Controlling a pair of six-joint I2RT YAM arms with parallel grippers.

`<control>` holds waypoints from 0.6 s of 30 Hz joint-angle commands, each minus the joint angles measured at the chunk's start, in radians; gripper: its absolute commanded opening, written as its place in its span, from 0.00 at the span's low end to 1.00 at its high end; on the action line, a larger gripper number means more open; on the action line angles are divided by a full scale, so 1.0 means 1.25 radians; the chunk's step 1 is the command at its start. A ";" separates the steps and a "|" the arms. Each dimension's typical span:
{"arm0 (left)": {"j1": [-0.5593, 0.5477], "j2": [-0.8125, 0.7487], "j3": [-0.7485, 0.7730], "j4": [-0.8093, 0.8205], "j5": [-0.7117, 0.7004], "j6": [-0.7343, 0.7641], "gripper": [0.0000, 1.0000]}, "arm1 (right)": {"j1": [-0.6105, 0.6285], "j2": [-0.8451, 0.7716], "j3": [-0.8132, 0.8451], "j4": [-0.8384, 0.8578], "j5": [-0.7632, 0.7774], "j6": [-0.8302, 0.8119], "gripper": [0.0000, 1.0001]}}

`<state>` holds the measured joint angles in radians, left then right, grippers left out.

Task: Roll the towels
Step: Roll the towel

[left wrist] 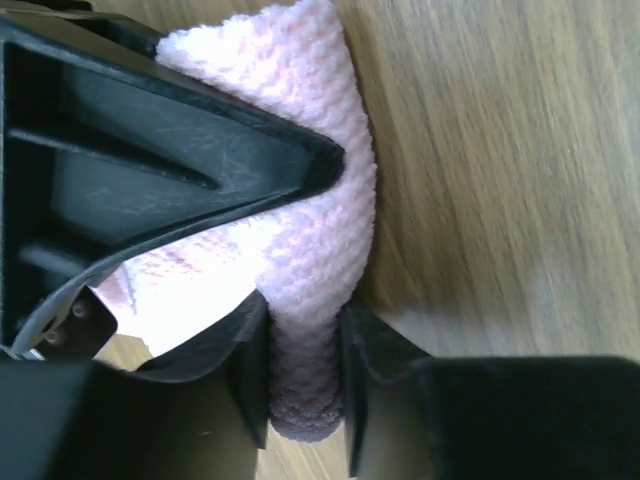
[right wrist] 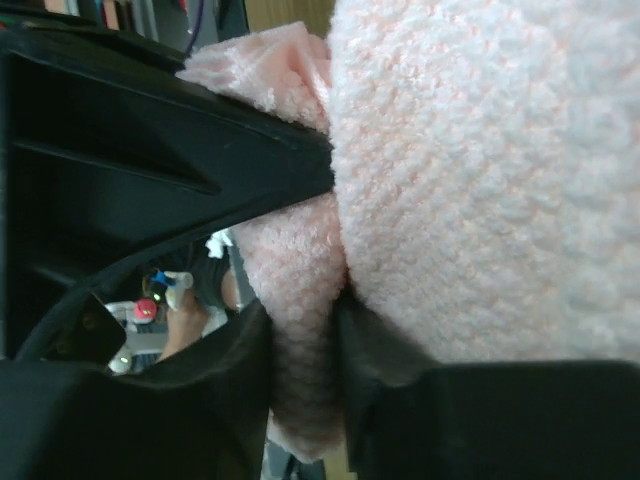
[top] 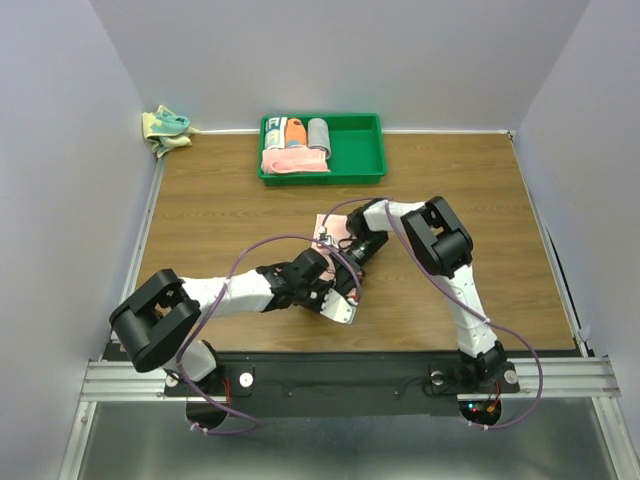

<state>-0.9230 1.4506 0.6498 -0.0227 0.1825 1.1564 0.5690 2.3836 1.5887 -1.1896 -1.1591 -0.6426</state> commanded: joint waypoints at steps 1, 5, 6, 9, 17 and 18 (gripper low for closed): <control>-0.002 0.005 0.042 -0.136 0.069 -0.040 0.27 | -0.021 -0.024 0.024 0.017 0.067 -0.016 0.38; 0.000 0.025 0.076 -0.225 0.119 -0.076 0.19 | -0.078 -0.076 0.068 0.020 0.091 0.022 0.53; 0.003 0.030 0.083 -0.236 0.130 -0.084 0.18 | -0.091 -0.087 0.078 0.021 0.096 0.028 0.55; 0.028 0.059 0.119 -0.290 0.202 -0.109 0.16 | -0.146 -0.146 0.121 0.030 0.123 0.062 0.70; 0.177 0.254 0.335 -0.508 0.424 -0.121 0.16 | -0.270 -0.478 -0.014 0.254 0.223 0.179 0.97; 0.199 0.272 0.352 -0.524 0.457 -0.120 0.16 | -0.271 -0.514 -0.064 0.285 0.240 0.177 1.00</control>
<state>-0.7376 1.7126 1.0172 -0.4824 0.5823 1.0176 0.2222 1.9282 1.6047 -0.9958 -0.9421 -0.4728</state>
